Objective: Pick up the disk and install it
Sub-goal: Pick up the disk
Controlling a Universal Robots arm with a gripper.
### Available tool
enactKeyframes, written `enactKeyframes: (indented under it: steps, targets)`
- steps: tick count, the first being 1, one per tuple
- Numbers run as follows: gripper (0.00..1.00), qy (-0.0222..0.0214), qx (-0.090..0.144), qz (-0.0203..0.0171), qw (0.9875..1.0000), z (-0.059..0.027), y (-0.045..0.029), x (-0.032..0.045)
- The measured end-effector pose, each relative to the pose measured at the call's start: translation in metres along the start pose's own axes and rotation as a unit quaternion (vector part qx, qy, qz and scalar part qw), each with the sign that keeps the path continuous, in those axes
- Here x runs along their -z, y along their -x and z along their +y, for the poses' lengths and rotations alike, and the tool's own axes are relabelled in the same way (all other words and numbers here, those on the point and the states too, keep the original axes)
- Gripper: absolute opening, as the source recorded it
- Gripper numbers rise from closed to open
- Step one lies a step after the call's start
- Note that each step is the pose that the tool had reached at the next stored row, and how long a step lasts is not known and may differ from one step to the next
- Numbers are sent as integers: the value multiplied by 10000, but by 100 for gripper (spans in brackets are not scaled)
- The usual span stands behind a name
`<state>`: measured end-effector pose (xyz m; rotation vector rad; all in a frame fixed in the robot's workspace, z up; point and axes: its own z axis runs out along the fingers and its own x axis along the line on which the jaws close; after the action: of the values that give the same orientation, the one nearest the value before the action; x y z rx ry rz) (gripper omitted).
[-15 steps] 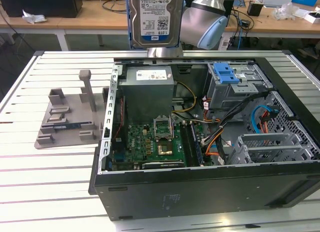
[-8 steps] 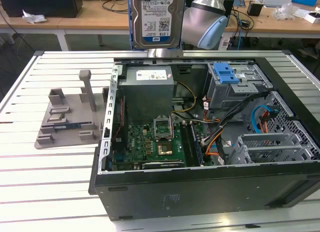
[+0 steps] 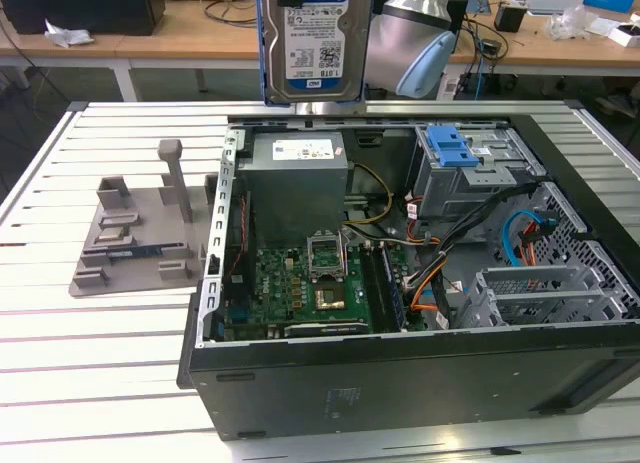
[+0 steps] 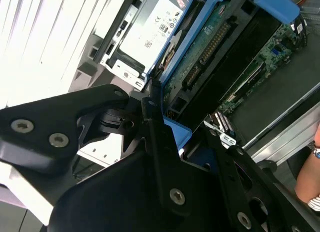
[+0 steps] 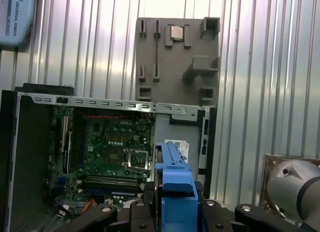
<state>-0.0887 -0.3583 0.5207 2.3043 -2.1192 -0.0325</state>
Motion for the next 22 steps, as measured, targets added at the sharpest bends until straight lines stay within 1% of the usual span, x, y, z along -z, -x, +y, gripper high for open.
enactKeyframes:
  steps: [1,8,14,17,22]
  targets:
    - [37,0,0,0,10000,2,-36,-7]
    - [37,0,1,0,10000,6,-128,-33]
    - [37,0,0,0,10000,8,-174,-49]
    - [37,0,0,0,10000,10,-214,-65]
    - [37,0,0,0,10000,12,-245,-77]
